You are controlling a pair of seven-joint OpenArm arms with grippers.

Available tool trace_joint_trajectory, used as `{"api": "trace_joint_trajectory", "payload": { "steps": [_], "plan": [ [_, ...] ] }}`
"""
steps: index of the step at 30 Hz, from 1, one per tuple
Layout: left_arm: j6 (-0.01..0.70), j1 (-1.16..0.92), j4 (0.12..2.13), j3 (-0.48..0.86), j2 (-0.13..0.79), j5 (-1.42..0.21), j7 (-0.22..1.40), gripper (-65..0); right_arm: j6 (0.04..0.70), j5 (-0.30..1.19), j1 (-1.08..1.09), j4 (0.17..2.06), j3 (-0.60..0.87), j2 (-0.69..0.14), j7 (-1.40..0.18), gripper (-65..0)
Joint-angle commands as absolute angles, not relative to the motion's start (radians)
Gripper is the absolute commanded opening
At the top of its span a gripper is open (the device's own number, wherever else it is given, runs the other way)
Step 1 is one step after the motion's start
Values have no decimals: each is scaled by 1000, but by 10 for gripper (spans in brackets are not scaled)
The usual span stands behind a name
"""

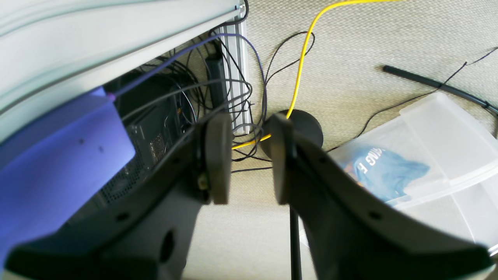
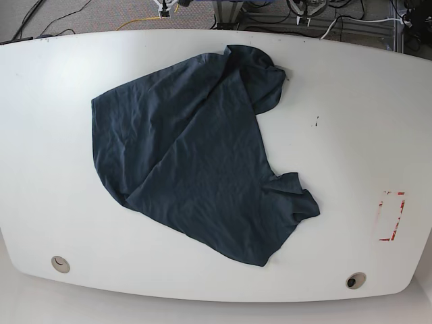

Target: Layout the t-shirt on the table in an organized manner, then fold the t-shirt properly

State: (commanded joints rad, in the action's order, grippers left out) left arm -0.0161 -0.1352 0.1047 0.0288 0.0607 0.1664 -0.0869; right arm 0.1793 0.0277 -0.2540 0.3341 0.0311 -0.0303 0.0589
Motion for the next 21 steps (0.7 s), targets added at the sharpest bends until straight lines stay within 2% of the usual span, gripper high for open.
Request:
{"api": "trace_joint_trajectory", "payload": {
  "steps": [21],
  "plan": [
    [-17,-137,109,26,57,164,-87,-563,185,22,-259,339,29,-29,57,-478]
  ]
}}
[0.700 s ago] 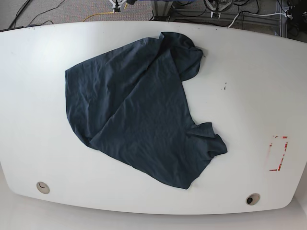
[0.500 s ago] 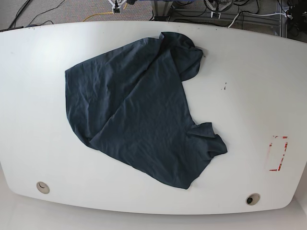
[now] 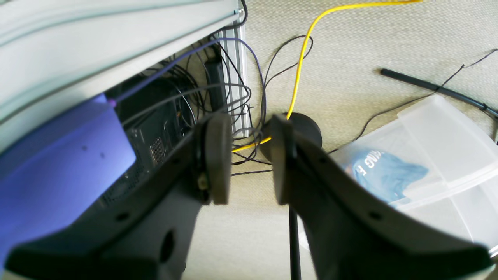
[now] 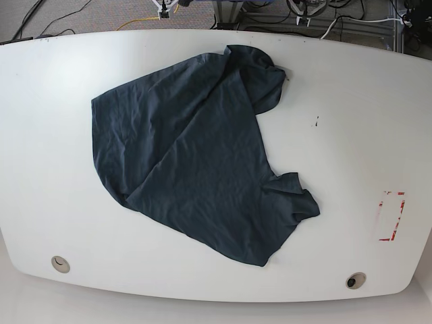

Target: Layout the t-shirt on the table in an organized manner, then fold the t-shirt properly

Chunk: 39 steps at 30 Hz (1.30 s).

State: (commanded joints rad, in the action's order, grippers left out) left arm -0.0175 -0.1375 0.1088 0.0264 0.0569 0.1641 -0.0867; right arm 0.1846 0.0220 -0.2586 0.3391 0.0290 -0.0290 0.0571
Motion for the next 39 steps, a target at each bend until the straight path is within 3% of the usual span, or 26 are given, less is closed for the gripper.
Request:
{"api": "trace_joint_trajectory", "payload": {
  "steps": [39],
  "plan": [
    [-15,-147,107,30,65,166,-90,-558,186,18,-255,337,25,-13,51,-482]
  ]
}}
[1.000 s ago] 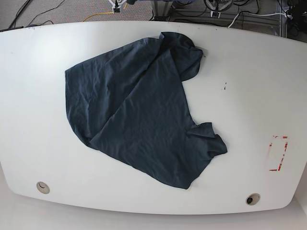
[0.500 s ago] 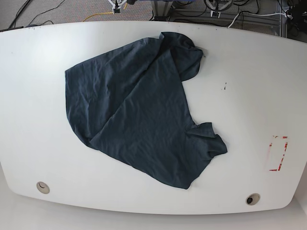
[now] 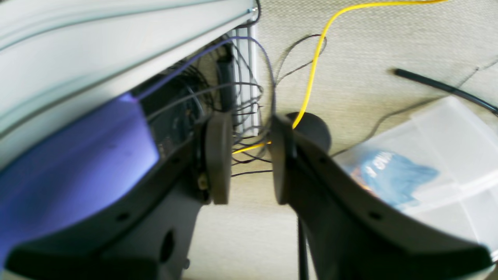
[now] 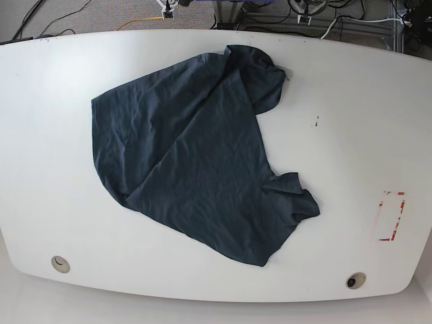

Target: Layout the t-shirt on the table in an organized manner, then fold the t-shirt properly

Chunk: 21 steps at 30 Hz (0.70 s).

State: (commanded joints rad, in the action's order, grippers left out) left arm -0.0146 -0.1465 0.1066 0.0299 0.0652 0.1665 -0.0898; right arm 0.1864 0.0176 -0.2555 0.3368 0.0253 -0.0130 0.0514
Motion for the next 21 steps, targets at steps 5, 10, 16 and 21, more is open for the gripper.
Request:
{"api": "trace_joint_trajectory", "payload": {
  "steps": [5,10,16,21],
  "plan": [
    [-15,-147,108,30,65,166,-93,-558,186,16,-255,338,25,-13,53,-482],
    [-15,-148,110,30,65,166,-133,-558,186,16,-259,340,25,-13,87,-484],
    [-15,-183,110,28,67,166,-237,-558,186,16,-282,341,25,-13,143,-484],
    [-15,-202,110,28,67,166,-268,-558,186,16,-315,403,25,-15,150,-484]
  ]
}}
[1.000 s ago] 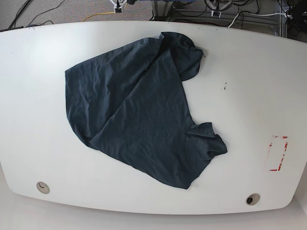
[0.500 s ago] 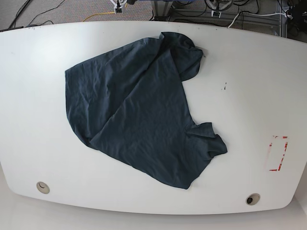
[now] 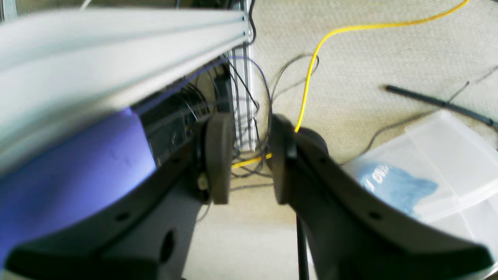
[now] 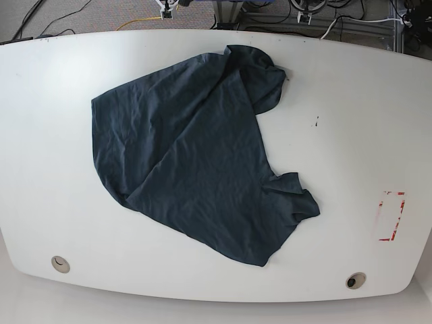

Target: Layout the t-shirt on the table in an organized manner, then fold the t-shirt properly

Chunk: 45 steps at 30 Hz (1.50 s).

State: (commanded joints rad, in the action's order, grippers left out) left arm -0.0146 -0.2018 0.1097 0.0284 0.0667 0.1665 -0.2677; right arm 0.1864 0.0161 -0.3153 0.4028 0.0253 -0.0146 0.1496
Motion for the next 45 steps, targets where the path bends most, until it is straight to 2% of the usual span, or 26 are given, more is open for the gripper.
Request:
{"api": "trace_joint_trajectory", "payload": {
  "steps": [12,45],
  "plan": [
    [-15,-274,159,28,76,166,-374,-560,186,16,-489,691,25,-16,147,-484],
    [-15,-903,1159,33,188,157,-409,-560,180,19,-1033,1552,31,-16,147,-485]
  ]
}}
